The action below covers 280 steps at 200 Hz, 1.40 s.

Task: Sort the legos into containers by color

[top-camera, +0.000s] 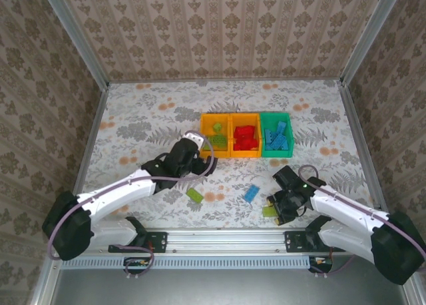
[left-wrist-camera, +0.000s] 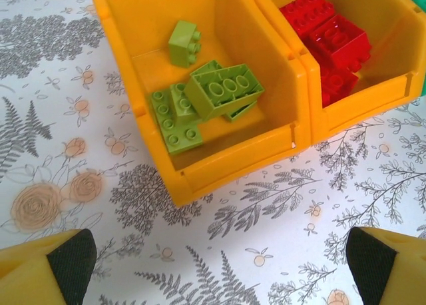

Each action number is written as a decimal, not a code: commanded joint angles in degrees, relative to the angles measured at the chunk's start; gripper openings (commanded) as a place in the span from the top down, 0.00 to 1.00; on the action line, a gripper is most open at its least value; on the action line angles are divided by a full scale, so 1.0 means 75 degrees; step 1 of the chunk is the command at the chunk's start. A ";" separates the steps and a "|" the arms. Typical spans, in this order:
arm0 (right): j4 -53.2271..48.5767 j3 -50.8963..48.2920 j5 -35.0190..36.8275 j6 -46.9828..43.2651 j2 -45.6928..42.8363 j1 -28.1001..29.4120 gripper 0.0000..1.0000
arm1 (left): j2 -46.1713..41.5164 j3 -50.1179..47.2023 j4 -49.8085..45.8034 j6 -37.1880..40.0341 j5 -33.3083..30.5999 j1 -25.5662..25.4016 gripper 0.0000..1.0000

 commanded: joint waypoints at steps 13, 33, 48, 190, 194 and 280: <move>0.0576 0.0378 0.0965 -0.1329 0.1001 -0.0372 0.59 | -0.0622 -0.0491 -0.0378 -0.0272 -0.0532 0.0071 0.00; 0.0422 0.0965 0.1239 -0.2074 0.1523 -0.0458 0.69 | -0.1026 -0.0738 -0.0558 -0.0370 -0.0650 0.0109 0.00; 0.0224 0.1525 0.1570 -0.2681 0.1772 -0.0503 0.73 | -0.1386 -0.0905 -0.0735 -0.0519 -0.0766 0.0136 0.00; 0.0610 0.9101 0.1317 -0.9316 0.6405 0.0387 0.73 | -0.1485 -0.1439 -0.2171 -0.2066 0.0515 0.0335 0.00; 0.0573 0.9227 0.1375 -0.9377 0.6522 0.0398 0.72 | -0.1451 -0.1438 -0.2160 -0.2001 0.0526 0.0274 0.00; 0.0006 1.1089 0.1608 -0.9594 0.8494 0.0255 0.61 | -0.0500 -0.1146 -0.2384 -0.2162 0.0733 -0.0465 0.00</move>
